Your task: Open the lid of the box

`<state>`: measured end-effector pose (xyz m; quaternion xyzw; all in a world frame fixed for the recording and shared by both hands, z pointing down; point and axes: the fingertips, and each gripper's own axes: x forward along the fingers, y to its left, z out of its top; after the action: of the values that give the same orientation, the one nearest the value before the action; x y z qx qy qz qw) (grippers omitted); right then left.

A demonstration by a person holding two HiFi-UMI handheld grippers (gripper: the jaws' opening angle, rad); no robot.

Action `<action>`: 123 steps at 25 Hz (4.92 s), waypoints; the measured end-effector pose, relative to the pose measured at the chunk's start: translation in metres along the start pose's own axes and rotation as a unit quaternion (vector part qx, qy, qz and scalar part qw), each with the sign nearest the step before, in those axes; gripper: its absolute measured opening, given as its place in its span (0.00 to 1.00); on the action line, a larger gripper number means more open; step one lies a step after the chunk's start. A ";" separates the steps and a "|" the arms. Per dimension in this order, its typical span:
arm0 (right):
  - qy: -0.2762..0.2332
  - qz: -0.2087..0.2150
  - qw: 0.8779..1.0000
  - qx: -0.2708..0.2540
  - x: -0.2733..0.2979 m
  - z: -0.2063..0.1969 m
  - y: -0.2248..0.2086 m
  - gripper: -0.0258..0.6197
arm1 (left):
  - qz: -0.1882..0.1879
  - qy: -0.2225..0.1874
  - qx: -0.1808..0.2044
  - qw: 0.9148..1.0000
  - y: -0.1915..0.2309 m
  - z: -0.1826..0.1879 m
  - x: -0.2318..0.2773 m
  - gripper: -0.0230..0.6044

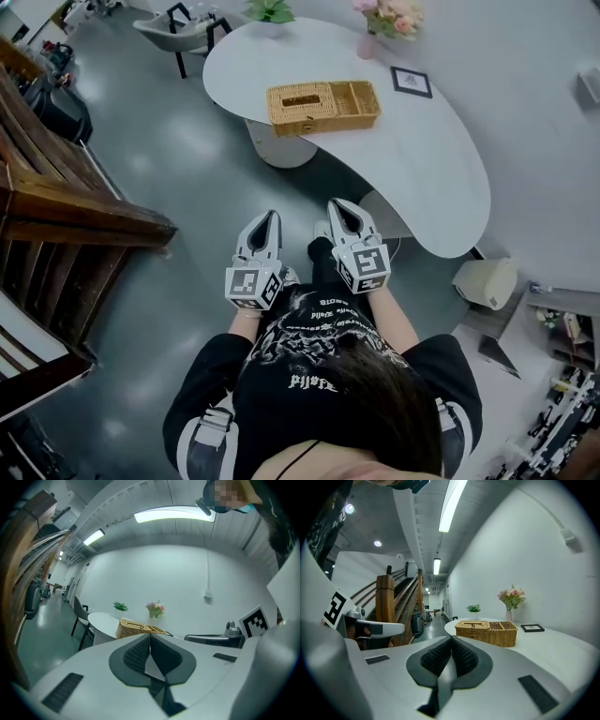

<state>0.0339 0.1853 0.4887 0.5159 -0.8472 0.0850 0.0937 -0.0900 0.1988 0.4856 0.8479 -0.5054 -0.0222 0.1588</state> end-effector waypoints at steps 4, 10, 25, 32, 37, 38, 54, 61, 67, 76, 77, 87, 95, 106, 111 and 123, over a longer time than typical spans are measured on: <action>0.002 0.015 1.000 0.002 0.024 0.003 -0.023 0.08 | 0.020 0.002 -0.003 1.000 0.007 -0.002 0.023 0.07; 0.013 0.049 0.999 -0.001 0.068 0.013 -0.057 0.08 | 0.048 0.001 -0.001 0.999 0.018 0.009 0.067 0.07; 0.019 0.132 0.989 -0.062 0.157 0.054 -0.106 0.08 | 0.118 -0.008 0.003 0.993 0.045 0.026 0.158 0.07; 0.040 0.180 0.981 -0.064 0.177 0.054 -0.125 0.08 | 0.151 -0.012 0.001 0.988 0.042 0.027 0.186 0.07; 0.051 0.208 0.975 -0.067 0.187 0.049 -0.132 0.08 | 0.167 -0.013 0.002 0.986 0.042 0.024 0.200 0.07; 0.053 0.212 0.973 -0.068 0.188 0.048 -0.131 0.08 | 0.169 -0.012 0.003 0.986 0.042 0.025 0.201 0.07; 0.110 0.248 0.957 -0.101 0.228 0.040 -0.114 0.17 | 0.174 0.000 -0.003 0.985 0.096 0.035 0.226 0.07; 0.166 0.285 0.927 -0.179 0.247 0.032 -0.101 0.22 | 0.158 0.007 -0.006 0.987 0.126 0.044 0.243 0.07; 0.207 0.302 0.899 -0.239 0.250 0.018 -0.095 0.22 | 0.143 0.008 -0.005 0.990 0.144 0.052 0.255 0.07; 0.249 0.310 0.877 -0.269 0.261 0.013 -0.097 0.10 | 0.117 0.023 0.005 0.993 0.160 0.056 0.274 0.07; 0.254 0.315 0.873 -0.272 0.261 0.013 -0.097 0.09 | 0.115 0.023 0.006 0.993 0.161 0.057 0.276 0.07; 0.279 0.331 0.853 -0.292 0.264 0.016 -0.099 0.09 | 0.107 0.028 0.013 0.994 0.169 0.057 0.281 0.07; 0.277 0.343 0.838 -0.321 0.265 0.035 -0.098 0.09 | 0.102 0.026 0.014 0.994 0.177 0.061 0.286 0.07; 0.262 0.365 0.827 -0.337 0.270 0.069 -0.099 0.09 | 0.100 0.024 0.010 0.995 0.195 0.064 0.296 0.07; 0.240 0.360 0.839 -0.329 0.279 0.093 -0.103 0.09 | 0.095 0.020 0.011 0.995 0.199 0.069 0.303 0.07; 0.215 0.357 0.844 -0.338 0.293 0.124 -0.110 0.09 | 0.088 0.020 0.009 0.996 0.207 0.073 0.314 0.07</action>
<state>-0.0085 -0.1460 0.4457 0.0834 -0.9079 -0.0701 0.4049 -0.1268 -0.1816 0.5154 0.8017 -0.5751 0.0138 0.1626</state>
